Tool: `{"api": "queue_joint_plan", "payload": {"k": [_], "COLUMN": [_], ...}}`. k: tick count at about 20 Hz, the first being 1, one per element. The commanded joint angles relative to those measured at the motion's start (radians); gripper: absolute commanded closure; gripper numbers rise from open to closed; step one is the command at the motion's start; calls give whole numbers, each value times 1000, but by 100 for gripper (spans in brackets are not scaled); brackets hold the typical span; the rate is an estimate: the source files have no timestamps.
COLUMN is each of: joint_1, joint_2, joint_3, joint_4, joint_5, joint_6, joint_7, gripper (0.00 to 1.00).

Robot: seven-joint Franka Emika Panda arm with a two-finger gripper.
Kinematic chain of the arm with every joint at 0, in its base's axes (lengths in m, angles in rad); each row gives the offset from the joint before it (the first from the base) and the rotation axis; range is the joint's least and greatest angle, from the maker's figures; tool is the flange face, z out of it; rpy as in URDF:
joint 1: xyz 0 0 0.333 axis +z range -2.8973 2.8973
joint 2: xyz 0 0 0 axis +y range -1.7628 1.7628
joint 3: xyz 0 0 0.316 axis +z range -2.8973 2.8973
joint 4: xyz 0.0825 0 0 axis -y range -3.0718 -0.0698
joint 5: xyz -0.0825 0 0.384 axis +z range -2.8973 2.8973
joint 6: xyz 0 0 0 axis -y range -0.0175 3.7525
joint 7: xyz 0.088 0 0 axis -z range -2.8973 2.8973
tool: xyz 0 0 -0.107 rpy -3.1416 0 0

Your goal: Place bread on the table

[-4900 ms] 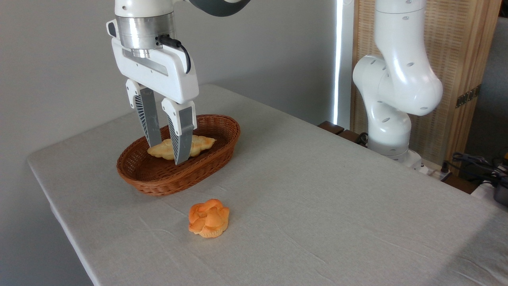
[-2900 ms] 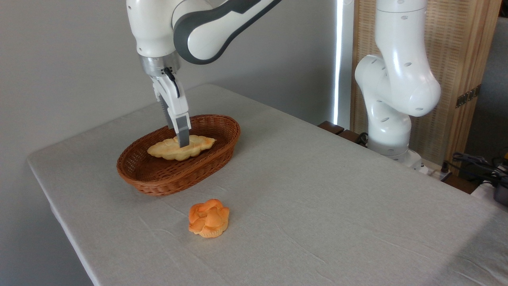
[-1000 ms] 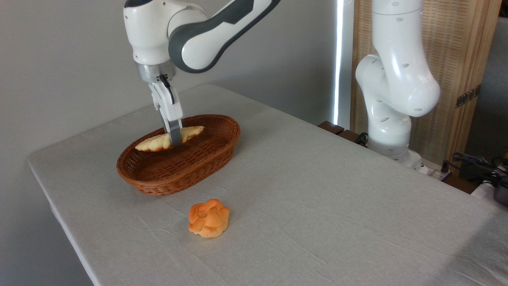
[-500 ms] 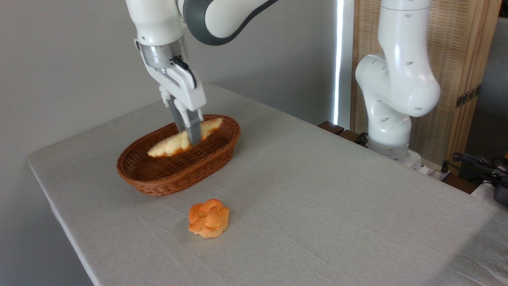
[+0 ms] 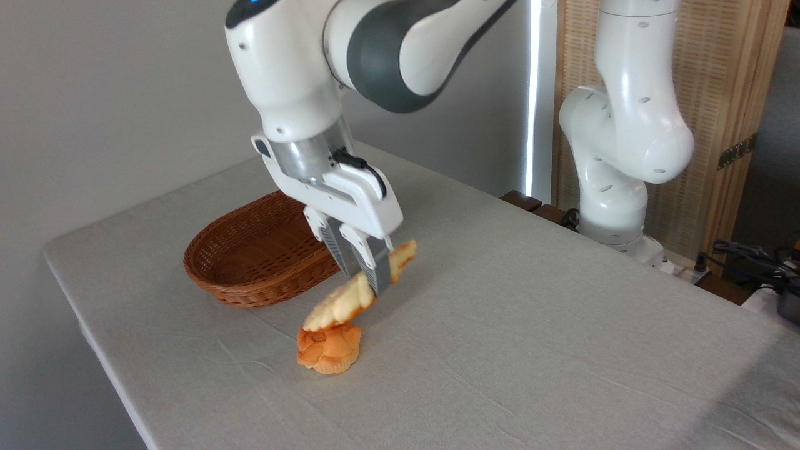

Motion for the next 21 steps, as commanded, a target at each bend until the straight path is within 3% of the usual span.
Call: {"api": "queue_joint_plan", "payload": {"k": [1,9,17,21], "joint_1": [2,2,-4,-4], "joint_2": [26,27,-33,-30], "joint_3": [2,2,-49,-61], "joint_4": [-21,-7,224,232], "joint_5": [19,40,33,22], "joint_6": [-17,-9,-33,-37], "joint_7": [13,15,12,3], "gripper": [0,0,0,0]}}
